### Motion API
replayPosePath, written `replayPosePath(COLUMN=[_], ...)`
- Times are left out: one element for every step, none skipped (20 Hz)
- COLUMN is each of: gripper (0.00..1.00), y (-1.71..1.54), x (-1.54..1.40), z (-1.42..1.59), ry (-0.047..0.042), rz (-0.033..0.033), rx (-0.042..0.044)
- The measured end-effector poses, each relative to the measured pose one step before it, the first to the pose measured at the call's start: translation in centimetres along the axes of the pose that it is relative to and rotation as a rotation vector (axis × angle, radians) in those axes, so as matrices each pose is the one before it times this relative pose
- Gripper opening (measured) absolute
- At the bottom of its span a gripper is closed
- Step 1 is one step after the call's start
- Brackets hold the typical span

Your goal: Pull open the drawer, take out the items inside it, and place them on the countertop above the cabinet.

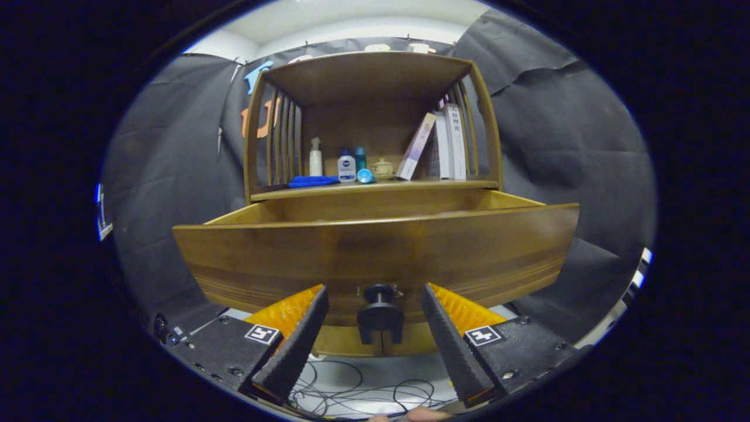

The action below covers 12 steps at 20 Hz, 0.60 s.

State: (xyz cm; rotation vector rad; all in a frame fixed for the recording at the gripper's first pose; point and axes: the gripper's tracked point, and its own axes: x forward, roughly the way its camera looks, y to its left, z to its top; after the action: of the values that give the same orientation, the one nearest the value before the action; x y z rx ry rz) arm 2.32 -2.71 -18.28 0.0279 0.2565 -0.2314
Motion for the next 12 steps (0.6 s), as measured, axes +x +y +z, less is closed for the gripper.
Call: replayPosePath(gripper=[1.0, 1.0, 1.0, 1.0, 1.0, 1.0, 0.98, 0.95, 0.95, 0.95, 0.95, 0.95], y=[0.043, -0.208, -0.106, -0.096, 0.446, 0.413, 0.123, -0.163, -0.023, -0.121, -0.108, -0.152], x=[0.263, 0.372, 0.325, 0.274, 0.005, 0.123, -0.012, 0.33, -0.082, -0.063, 0.154, 0.431], z=[-0.147, 0.049, 0.012, 0.09, 0.032, -0.126, 0.186, -0.16, 0.131, 0.077, 0.145, 0.1], ry=[0.00331, 0.00112, 0.00051, 0.00068, 0.0041, 0.00079, -0.008, -0.00464, 0.00168, -0.00299, 0.0016, 0.00249], rz=[-0.00238, -0.01137, -0.00681, -0.00715, 0.01923, 0.00856, 0.0115, -0.00137, 0.00136, 0.00359, 0.00595, 0.00652], rx=[0.00197, 0.00431, 0.00903, 0.01079, 0.01502, 0.00536, -0.01197, -0.01306, -0.00751, 0.00029, 0.00375, 0.00138])
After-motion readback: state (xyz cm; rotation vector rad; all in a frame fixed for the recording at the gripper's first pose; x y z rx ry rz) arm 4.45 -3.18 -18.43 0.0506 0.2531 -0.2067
